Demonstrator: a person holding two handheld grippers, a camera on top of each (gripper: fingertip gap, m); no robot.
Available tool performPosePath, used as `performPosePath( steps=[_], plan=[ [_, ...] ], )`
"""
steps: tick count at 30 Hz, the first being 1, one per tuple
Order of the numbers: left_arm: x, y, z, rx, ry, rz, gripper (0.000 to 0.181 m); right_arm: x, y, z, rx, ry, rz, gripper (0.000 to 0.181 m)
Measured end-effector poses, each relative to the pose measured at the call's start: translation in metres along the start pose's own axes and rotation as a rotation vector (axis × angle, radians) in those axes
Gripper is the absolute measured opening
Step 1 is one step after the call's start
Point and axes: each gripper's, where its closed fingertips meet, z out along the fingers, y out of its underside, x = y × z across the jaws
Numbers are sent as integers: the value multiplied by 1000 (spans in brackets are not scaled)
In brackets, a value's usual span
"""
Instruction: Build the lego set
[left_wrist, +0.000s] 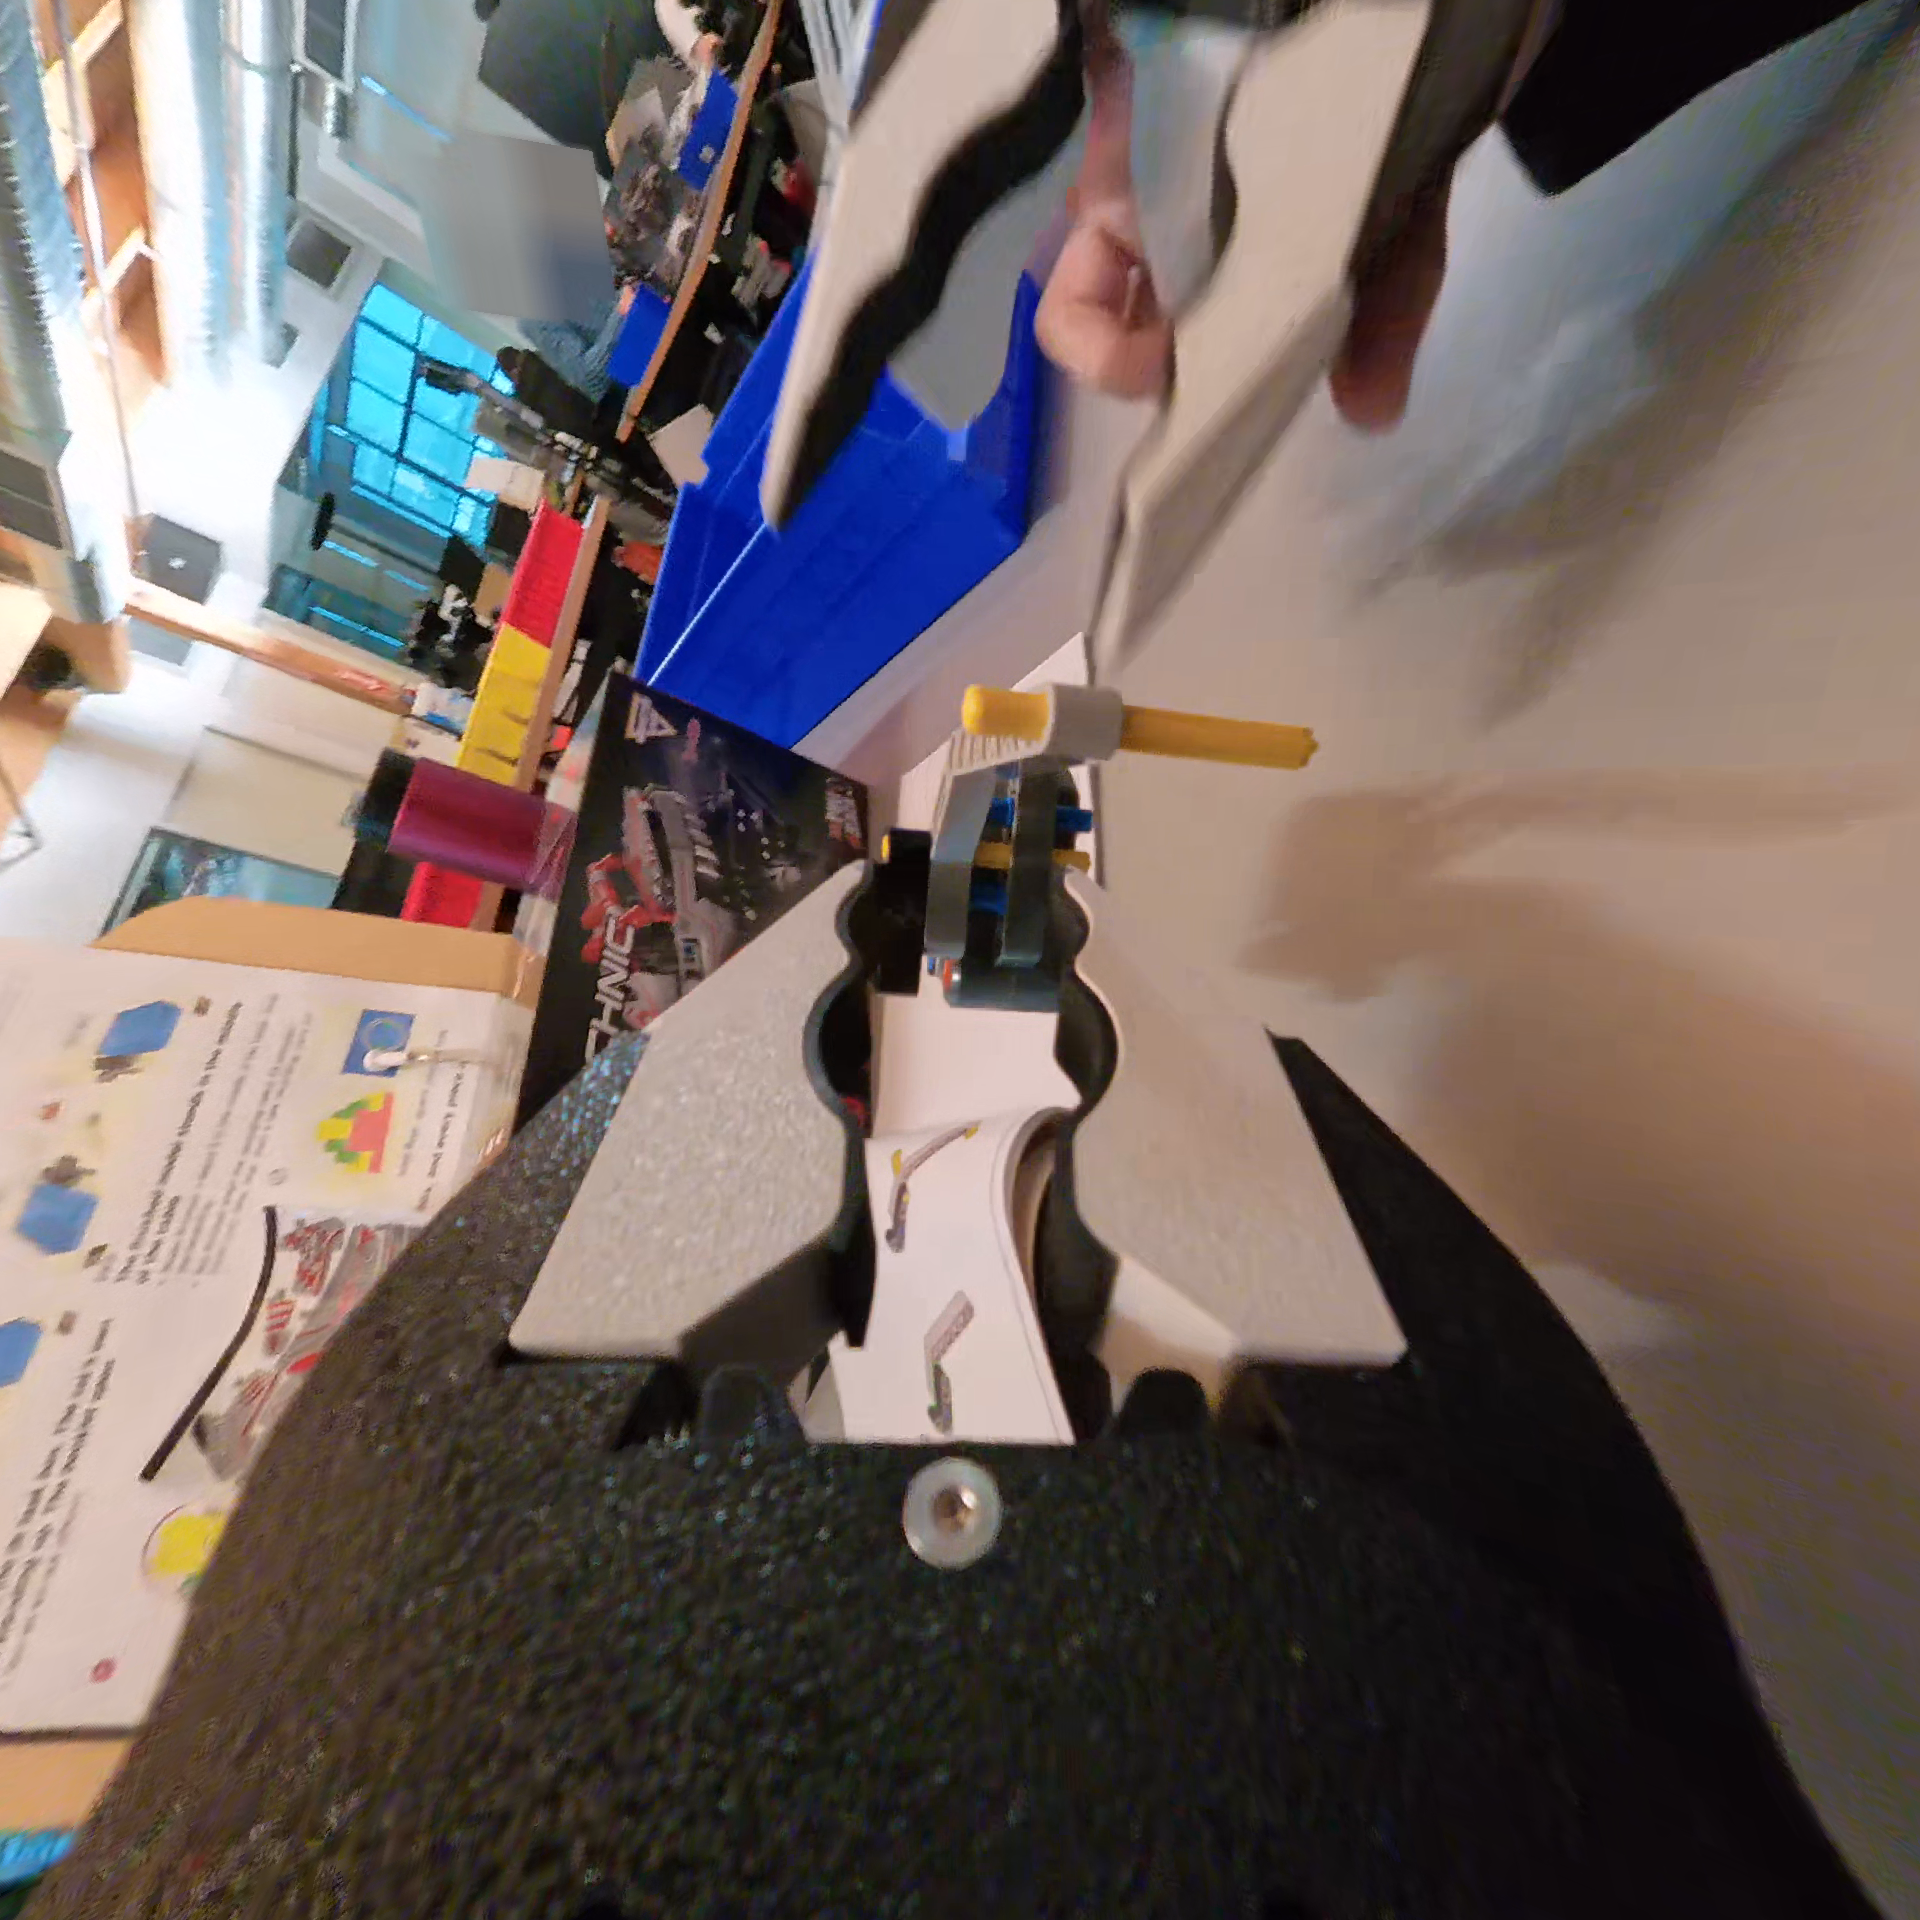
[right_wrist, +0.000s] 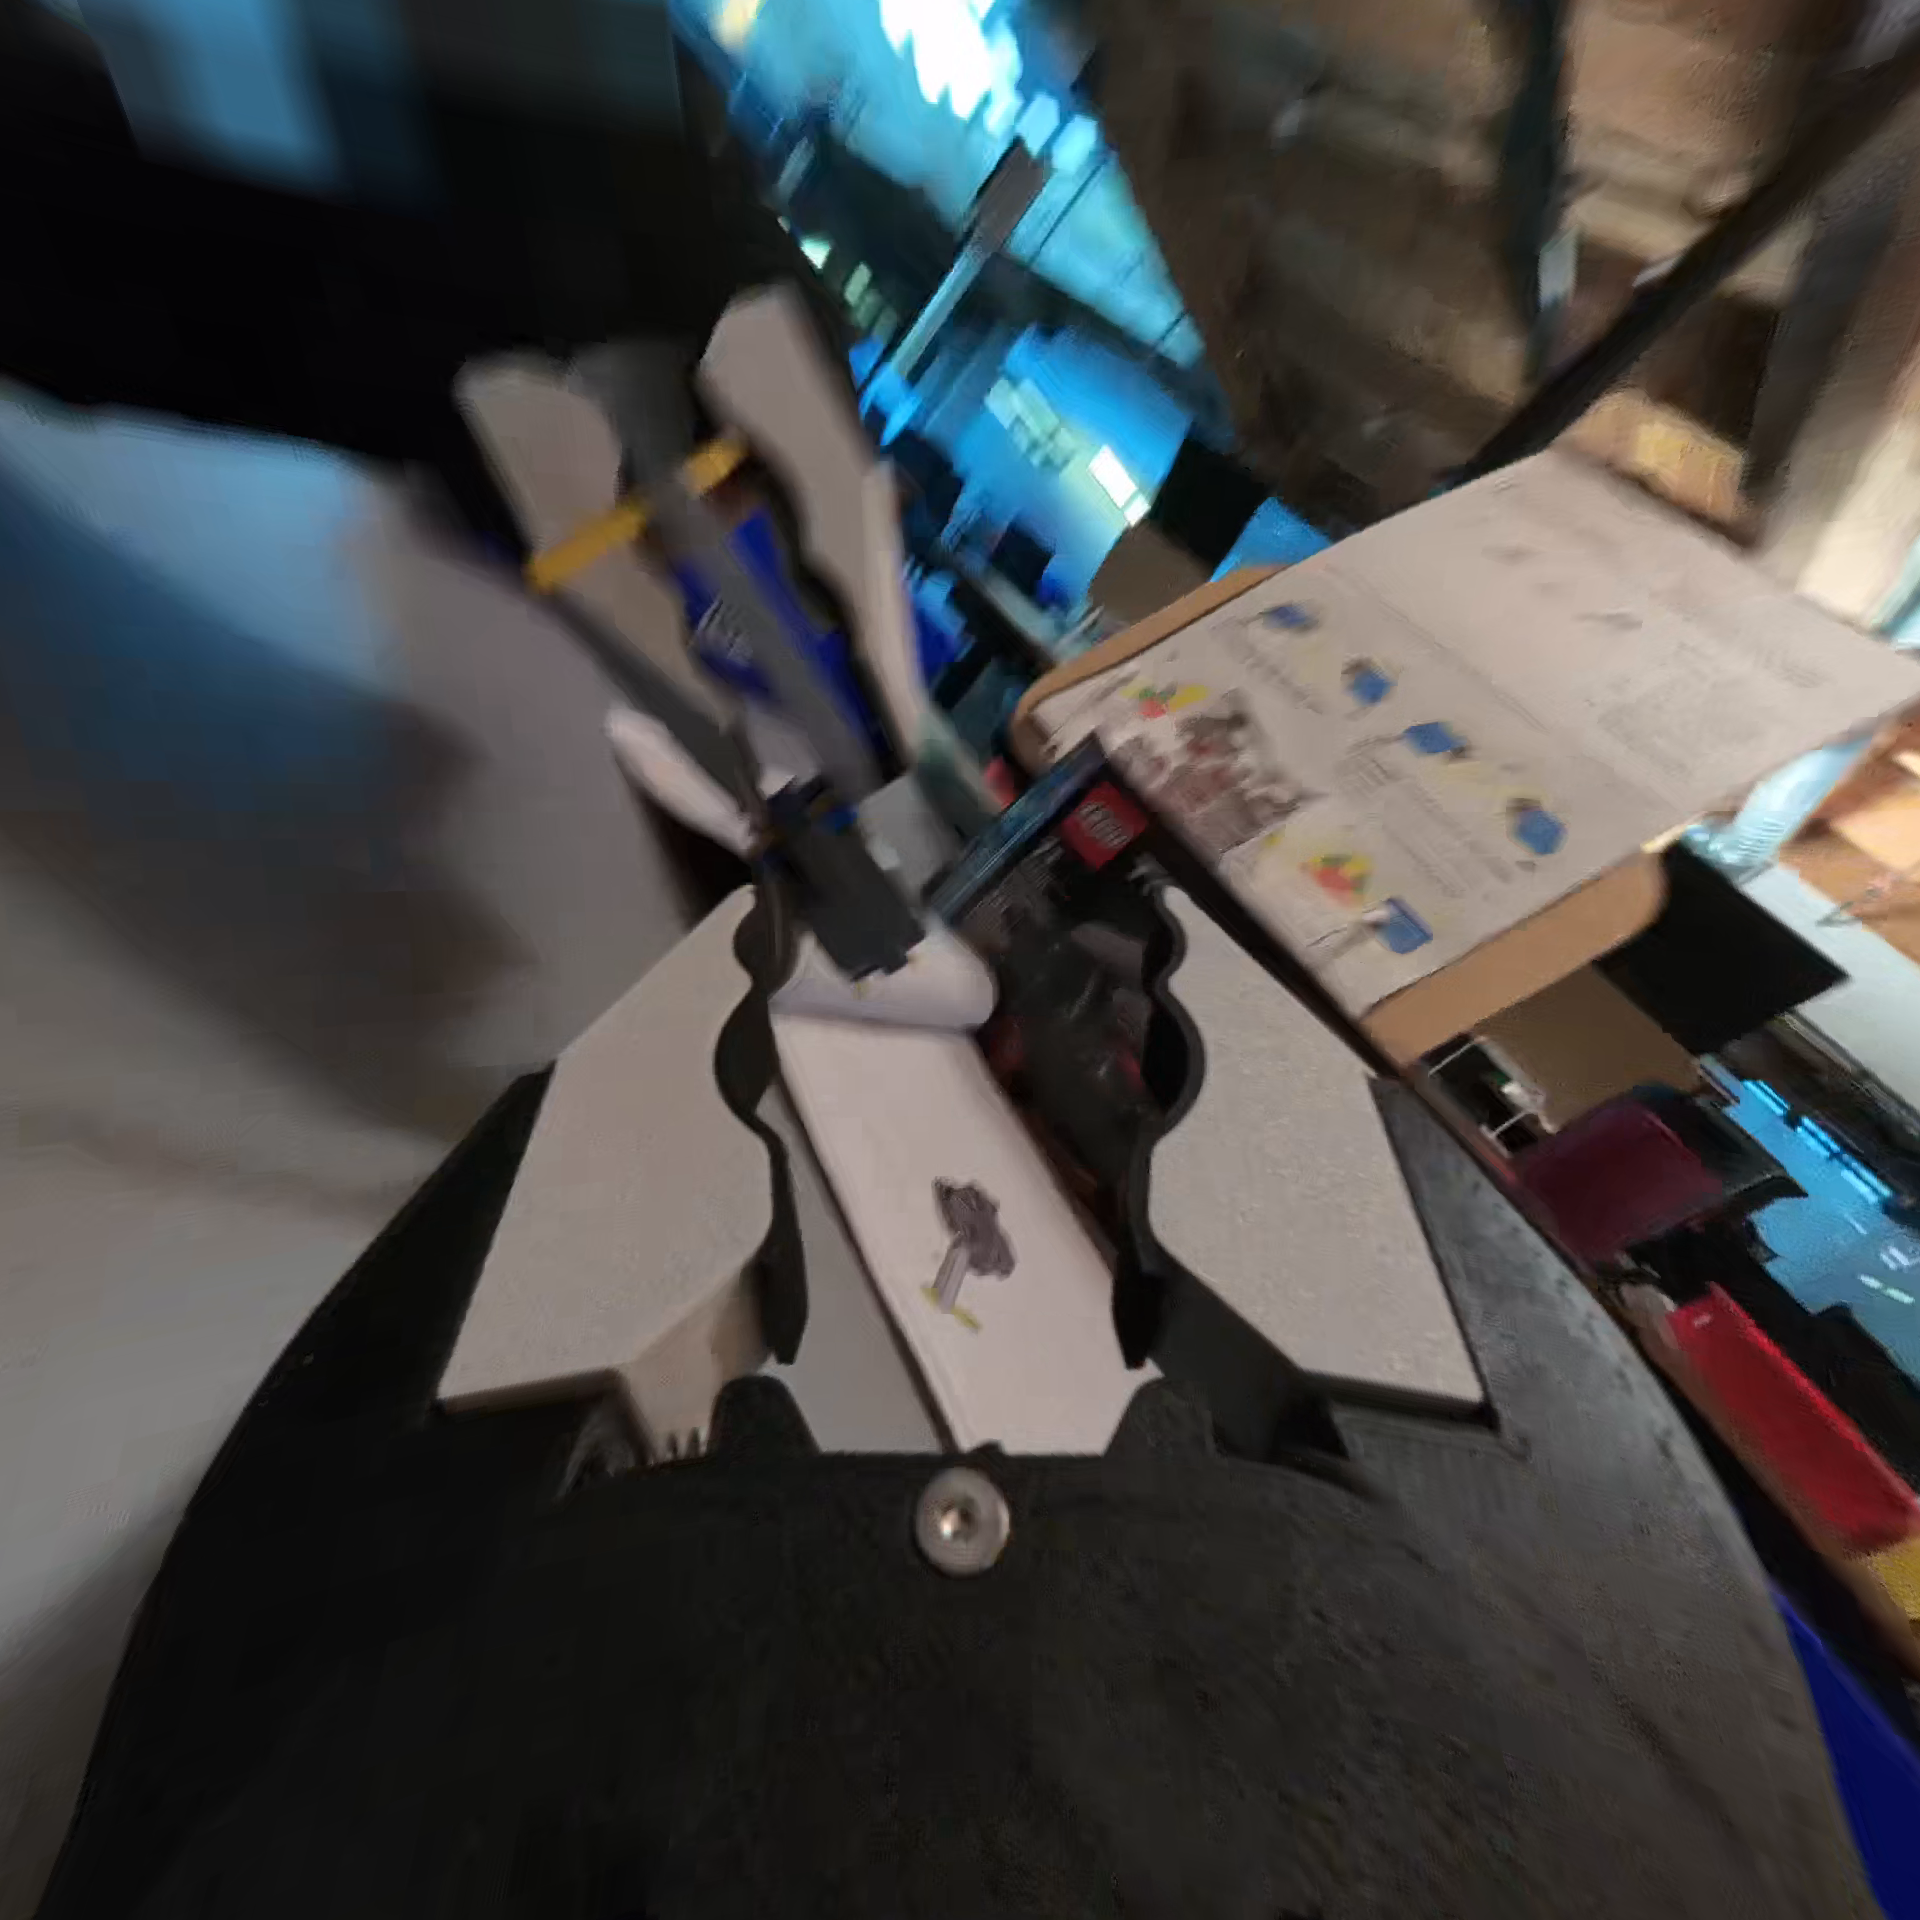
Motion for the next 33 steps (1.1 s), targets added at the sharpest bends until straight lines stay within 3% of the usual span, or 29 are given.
performPosePath(
  steps=[2, 7, 10, 13, 23, 33],
  plan=[
    [3, -4, -1, 10, 21, -2, 28, -28, 19, 12, -128, -106, -138, 80],
    [12, -7, -2, 11, 72, 10, 28, -36, 19, 23, -154, -73, -243, 73],
    [15, -9, -3, 15, 96, 3, 29, -35, 18, 21, -153, -65, -287, 33],
    [15, -10, -5, 17, 104, -3, 29, -37, 15, 21, -155, -77, -343, 27],
    [7, -20, -8, 85, 77, -123, 33, -41, 11, 20, -60, -174, 95, 25],
    [-7, -34, -14, 230, 119, -458, 42, -32, -7, 14, 79, -230, 409, 24]
  ],
)
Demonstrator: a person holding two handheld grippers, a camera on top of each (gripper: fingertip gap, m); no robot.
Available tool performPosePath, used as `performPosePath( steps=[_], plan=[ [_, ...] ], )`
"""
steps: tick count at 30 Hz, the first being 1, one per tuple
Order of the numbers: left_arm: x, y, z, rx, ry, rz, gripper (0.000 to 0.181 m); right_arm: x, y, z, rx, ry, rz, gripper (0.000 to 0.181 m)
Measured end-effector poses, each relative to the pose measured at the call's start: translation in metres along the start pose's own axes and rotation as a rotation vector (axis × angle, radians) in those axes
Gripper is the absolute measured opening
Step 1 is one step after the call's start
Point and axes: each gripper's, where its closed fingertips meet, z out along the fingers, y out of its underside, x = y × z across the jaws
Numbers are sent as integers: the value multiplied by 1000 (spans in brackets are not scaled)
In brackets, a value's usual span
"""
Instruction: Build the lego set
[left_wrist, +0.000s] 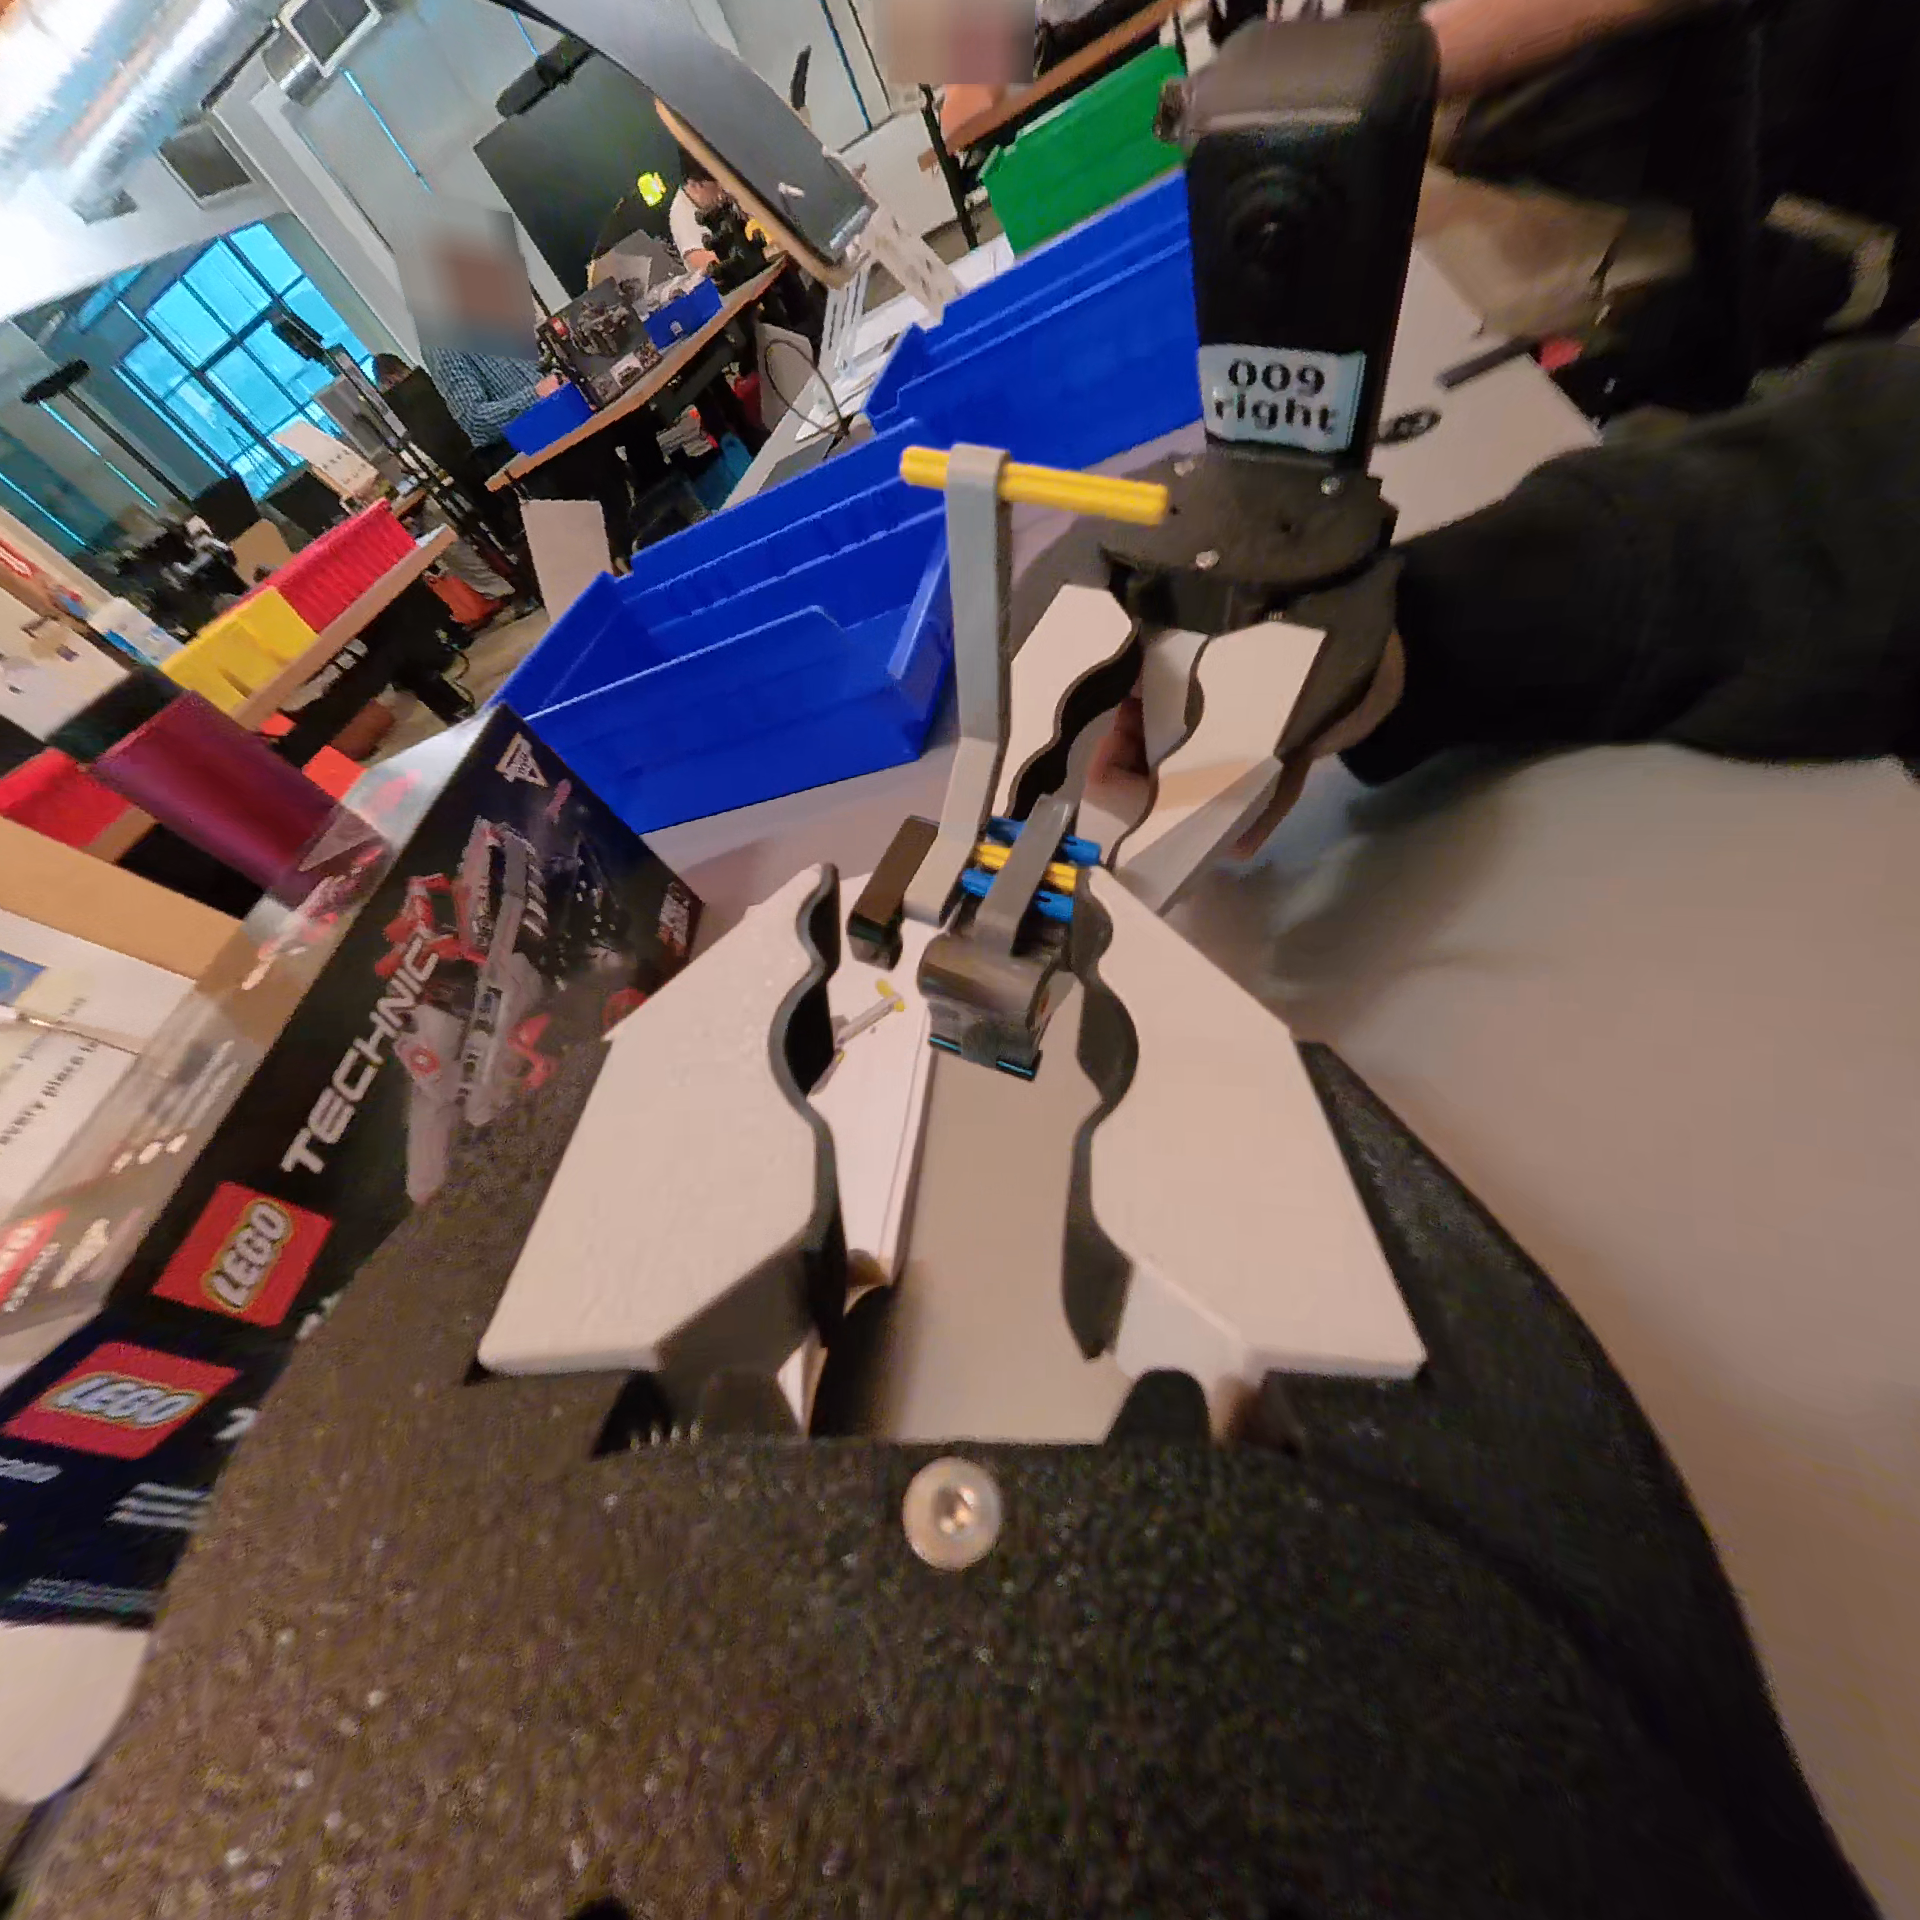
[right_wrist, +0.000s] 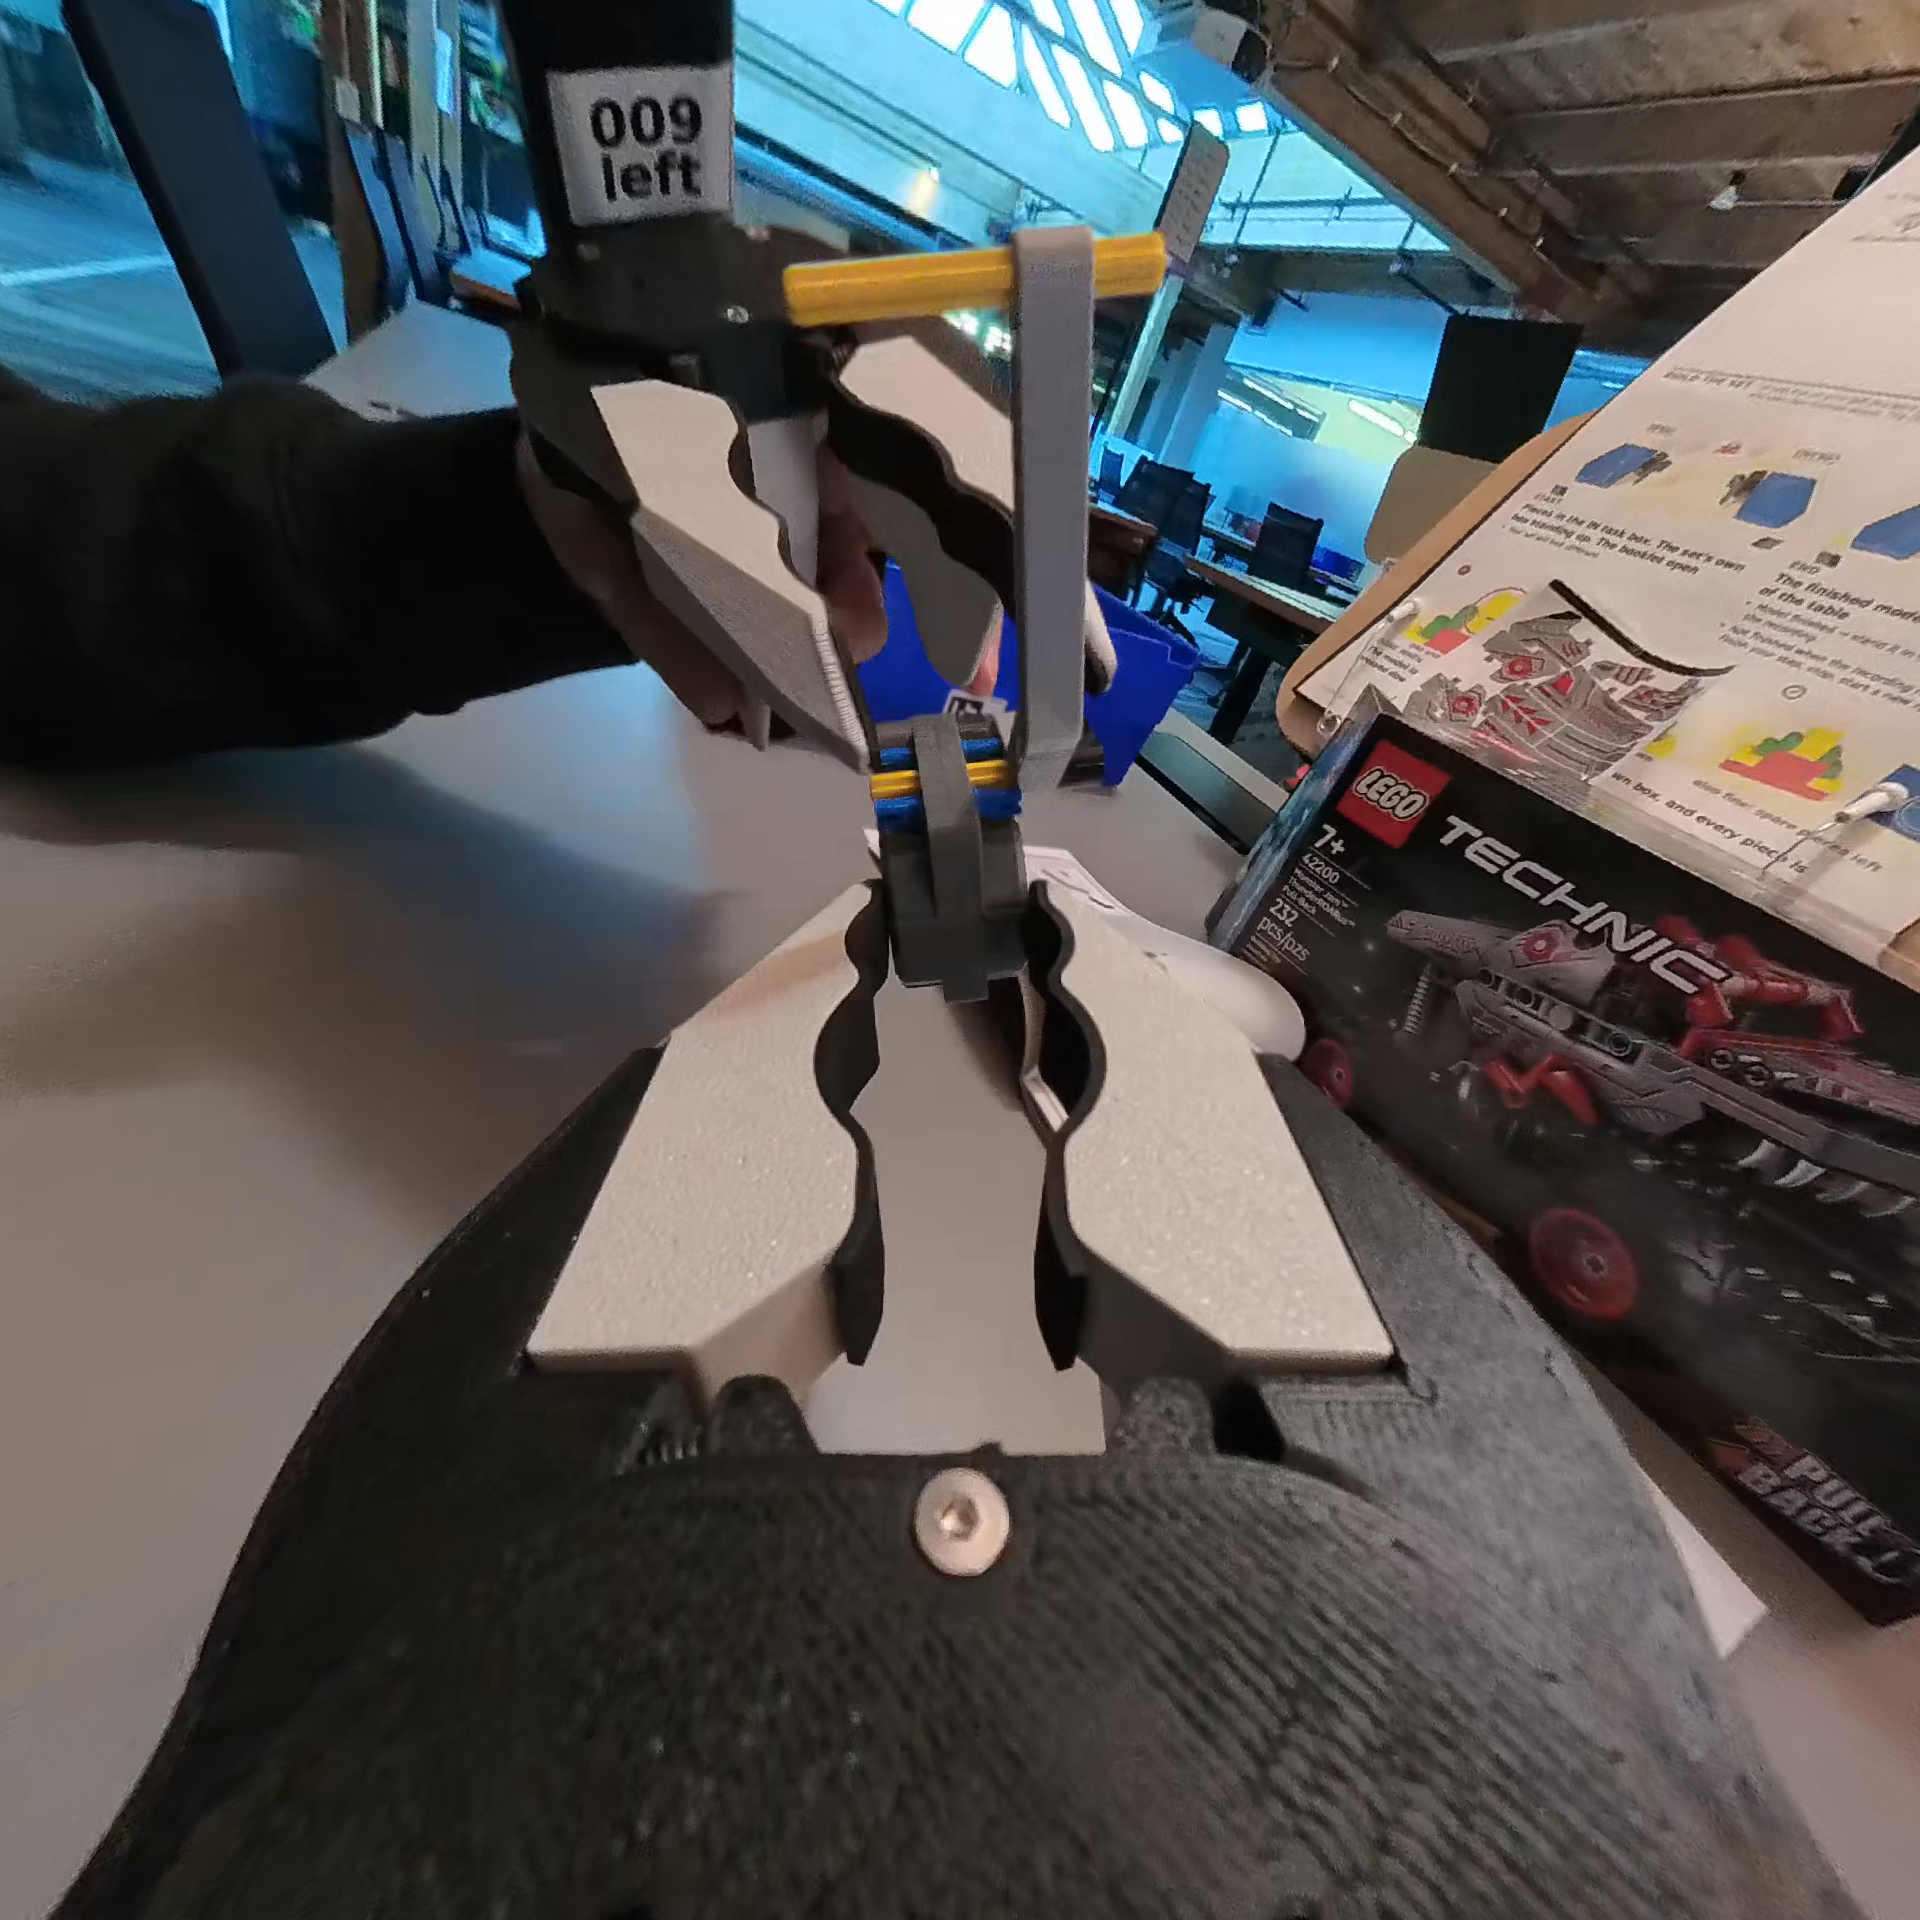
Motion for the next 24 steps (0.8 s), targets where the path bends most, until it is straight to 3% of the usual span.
performPosePath(
  steps=[7, 22, 24],
  plan=[
    [3, 1, 2, 32, 79, -180, 44, -3, -3, -1, 19, -33, 37, 24],
    [7, 10, 2, -13, 94, -146, 43, -8, 8, 0, -41, -68, 37, 24],
    [6, 10, -1, -13, 94, -133, 50, -9, 11, 0, -62, -73, 34, 24]
  ],
)
